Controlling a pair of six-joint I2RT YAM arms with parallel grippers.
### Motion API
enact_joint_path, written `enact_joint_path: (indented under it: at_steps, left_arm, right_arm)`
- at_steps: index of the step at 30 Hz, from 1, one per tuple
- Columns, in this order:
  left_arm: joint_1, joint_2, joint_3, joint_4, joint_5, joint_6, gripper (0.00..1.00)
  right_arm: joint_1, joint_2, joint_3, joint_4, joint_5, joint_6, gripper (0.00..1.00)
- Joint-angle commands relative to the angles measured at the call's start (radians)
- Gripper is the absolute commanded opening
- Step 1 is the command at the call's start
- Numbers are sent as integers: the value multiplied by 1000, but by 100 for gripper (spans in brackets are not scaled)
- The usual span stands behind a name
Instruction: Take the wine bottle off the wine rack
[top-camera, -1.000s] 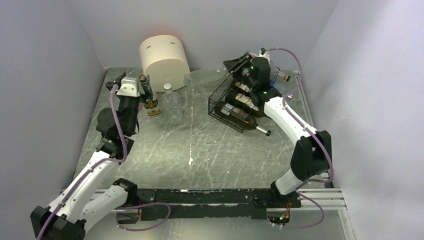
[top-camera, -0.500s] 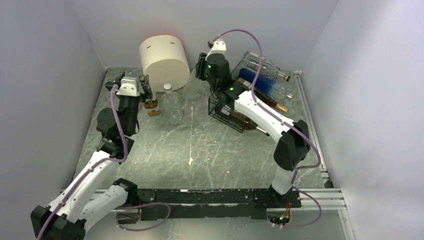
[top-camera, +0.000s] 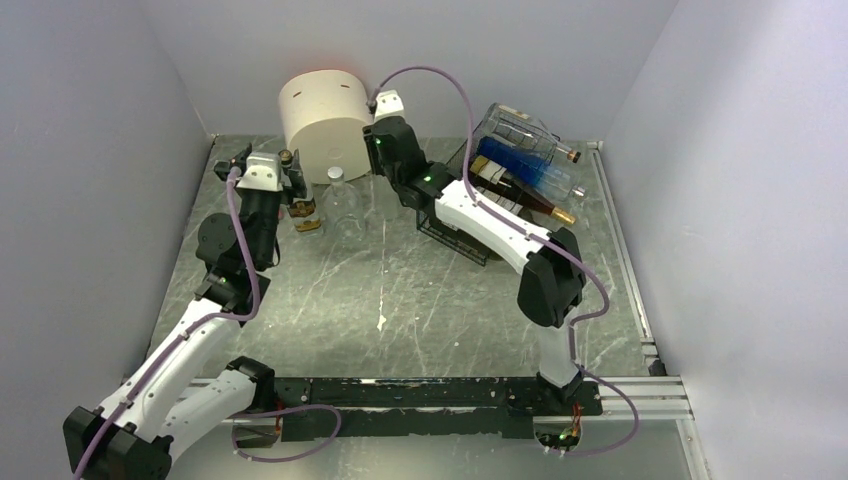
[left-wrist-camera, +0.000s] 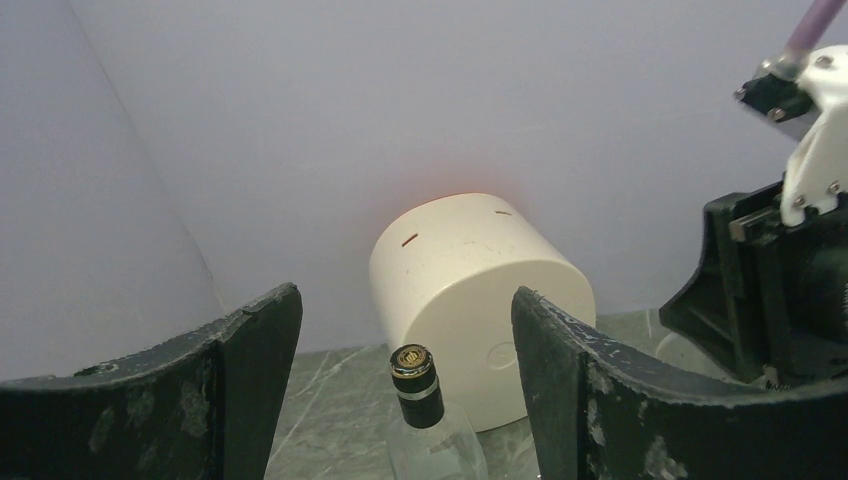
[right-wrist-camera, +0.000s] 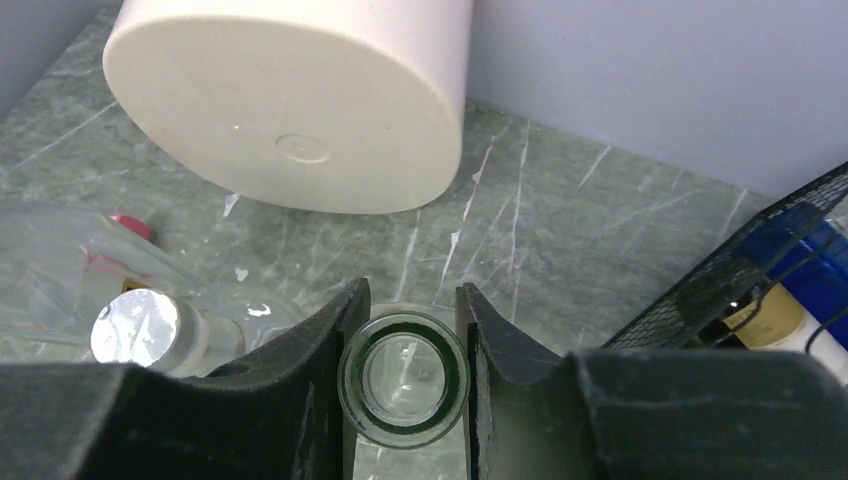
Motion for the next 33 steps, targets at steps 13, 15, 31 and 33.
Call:
enact_joint_path:
  at_steps: [13, 15, 31, 33]
  left_arm:
    - [-3, 1, 10, 32, -12, 10, 81]
    - [-4, 0, 9, 32, -13, 10, 81]
    - [-4, 0, 11, 27, -9, 11, 81]
    - [-4, 0, 10, 28, -11, 13, 81]
  right_arm:
    - [84, 55, 9, 95, 80, 20, 0]
    - [95, 55, -6, 107, 97, 11, 0]
    - [102, 55, 12, 19, 131, 40, 59]
    - [102, 52, 45, -13, 149, 32, 72]
